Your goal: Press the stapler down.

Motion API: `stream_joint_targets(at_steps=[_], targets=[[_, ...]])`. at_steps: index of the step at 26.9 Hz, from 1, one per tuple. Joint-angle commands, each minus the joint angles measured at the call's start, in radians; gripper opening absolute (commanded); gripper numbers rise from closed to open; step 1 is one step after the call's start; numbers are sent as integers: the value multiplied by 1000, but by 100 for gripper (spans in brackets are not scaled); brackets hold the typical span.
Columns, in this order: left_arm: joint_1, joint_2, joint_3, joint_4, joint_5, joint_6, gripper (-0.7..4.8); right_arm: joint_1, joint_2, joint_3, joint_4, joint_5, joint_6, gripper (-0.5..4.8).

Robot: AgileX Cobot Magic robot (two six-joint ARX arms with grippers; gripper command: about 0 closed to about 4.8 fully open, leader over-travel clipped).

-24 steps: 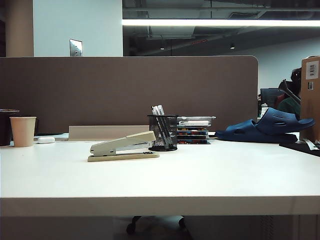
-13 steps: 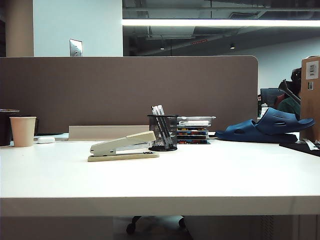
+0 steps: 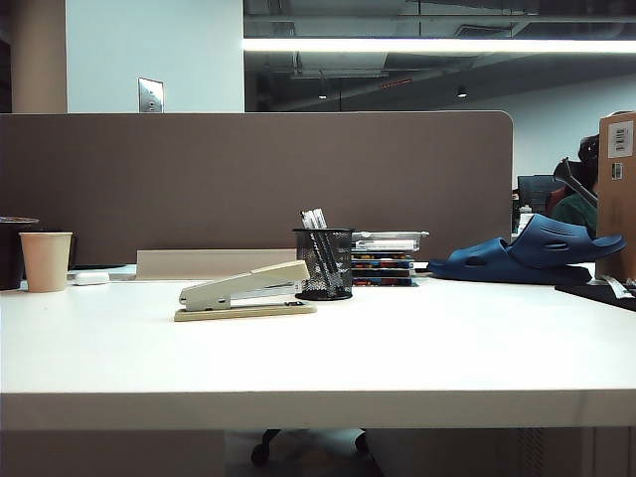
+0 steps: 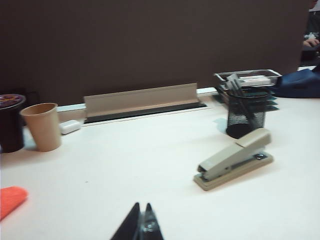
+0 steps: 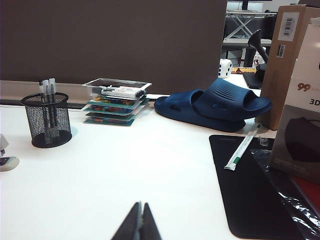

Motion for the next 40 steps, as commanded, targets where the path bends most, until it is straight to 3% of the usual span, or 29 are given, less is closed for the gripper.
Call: stream_joint_targets(at_steps=[1,9,12,23,33,40], targets=[[0,0,2,-16,88,0,-6,1,-8,-2,18,-5,5,-9],[0,0,3,-73,243,0,-6,1,-7,41,-8,-3,5,-9],[0,0,3,-104,291,0,-5,1,-3,111,-96,-2,5,-9],[-1,0,4,-163,348,-3,-6,1,79,381,-338,-16,5,-9],[-1,0,4,-164,347,-3,-5,1,425,703,-439,-129,5,-9],[-1,0,4,-164,348,-3,-5,2,743,999,-537,-269,5,-9]])
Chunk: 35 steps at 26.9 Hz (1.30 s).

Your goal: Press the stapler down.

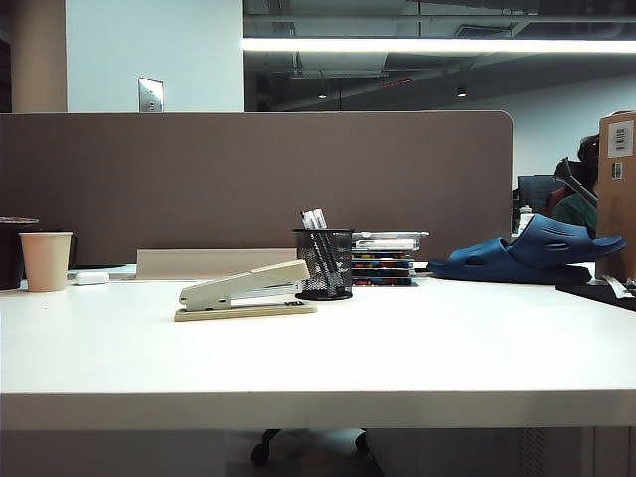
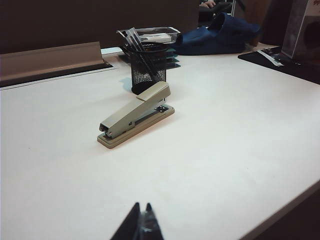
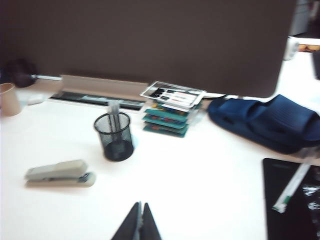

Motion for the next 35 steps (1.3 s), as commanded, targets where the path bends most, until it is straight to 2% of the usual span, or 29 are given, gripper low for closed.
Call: stream_joint_targets(at_steps=[1,6,9,13,23,26,35], targets=[[0,0,3,7,7,-3,-6,2,115,110,-36,-59,2,-9],[0,0,3,7,6,-3,-5,16,280,255,-53,-120,6,-9],[0,0,3,7,6,-3,-6,73,379,333,-67,-126,6,-9],[0,0,3,7,6,-3,-5,201,554,431,-44,-125,6,-9],[0,0,3,7,6,-3,-6,371,834,509,71,-128,33,-9],[1,0,3,8,-2,-2,-5,427,946,524,153,-151,58,-9],[1,0,3,7,-15,-3,-6,474,1117,532,305,-167,109,-9]])
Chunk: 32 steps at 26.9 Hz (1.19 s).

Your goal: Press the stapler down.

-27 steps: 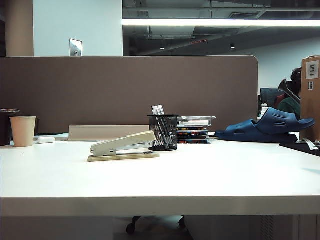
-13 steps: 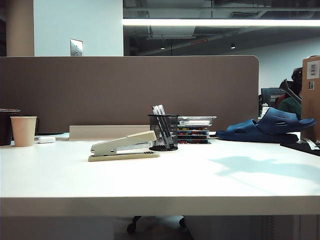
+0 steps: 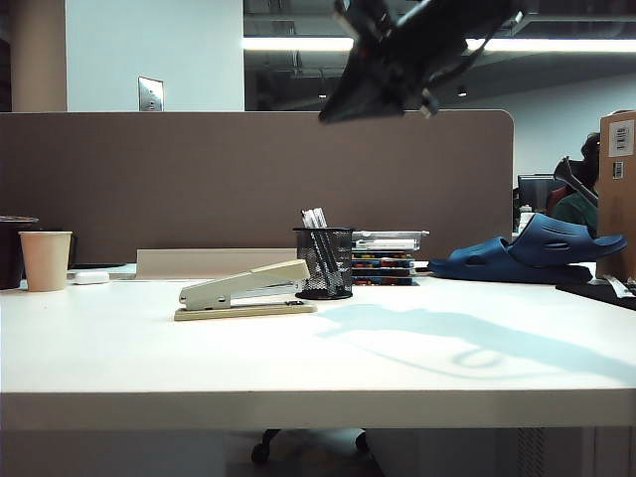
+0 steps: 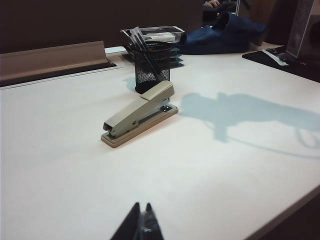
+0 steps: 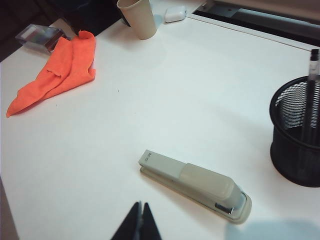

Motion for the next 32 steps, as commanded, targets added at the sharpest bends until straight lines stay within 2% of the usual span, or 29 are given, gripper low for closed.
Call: stream_joint_targets(at_steps=[1,3,14,22,32], targets=[[0,0,3,7,-2,-3,-5,6,59,13,98,-15,27,-9],[0,0,3,7,-3,-3,-6,6,101,13,154,-16,69,-9],[0,0,3,7,-3,-3,-6,8,259,24,283,-4,71,-9],[0,0,3,7,-3,-3,-5,20,356,106,269,20,69,-9],[0,0,3,8,-3,-2,-6,21,402,109,201,41,65,-9]])
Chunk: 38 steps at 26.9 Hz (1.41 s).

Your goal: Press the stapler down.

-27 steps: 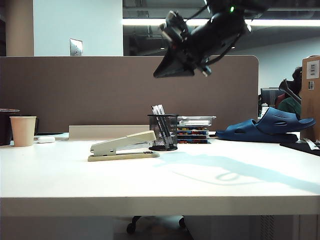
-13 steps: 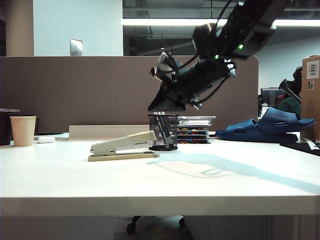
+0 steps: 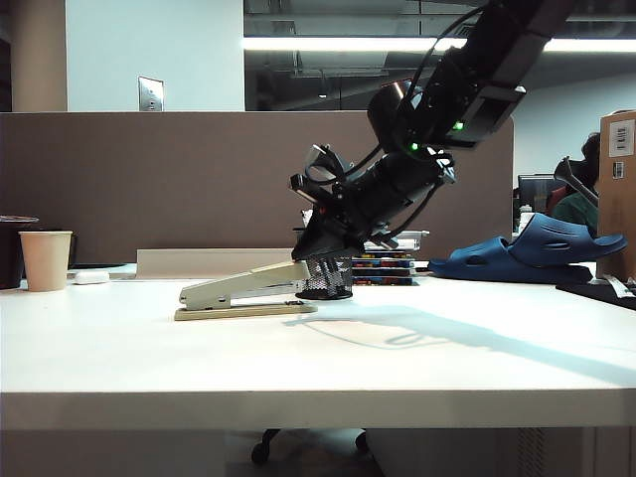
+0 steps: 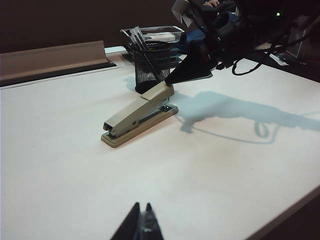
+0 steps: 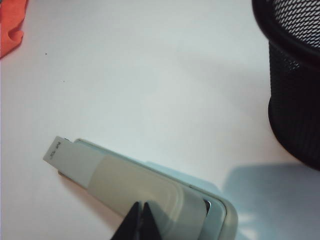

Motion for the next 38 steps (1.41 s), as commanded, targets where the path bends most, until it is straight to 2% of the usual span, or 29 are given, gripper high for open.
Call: stream_joint_targets(at_steps=[1,20,38], targets=[[0,0,3,8,-3,-2,-5,3,-2,6,9,2,-4,-9],[0,0,3,8,-3,-2,-6,3,31,7,8,21,-6,-9],[0,0,3,11,-3,-2,-5,3,71,7,-78,29,-6,-9]])
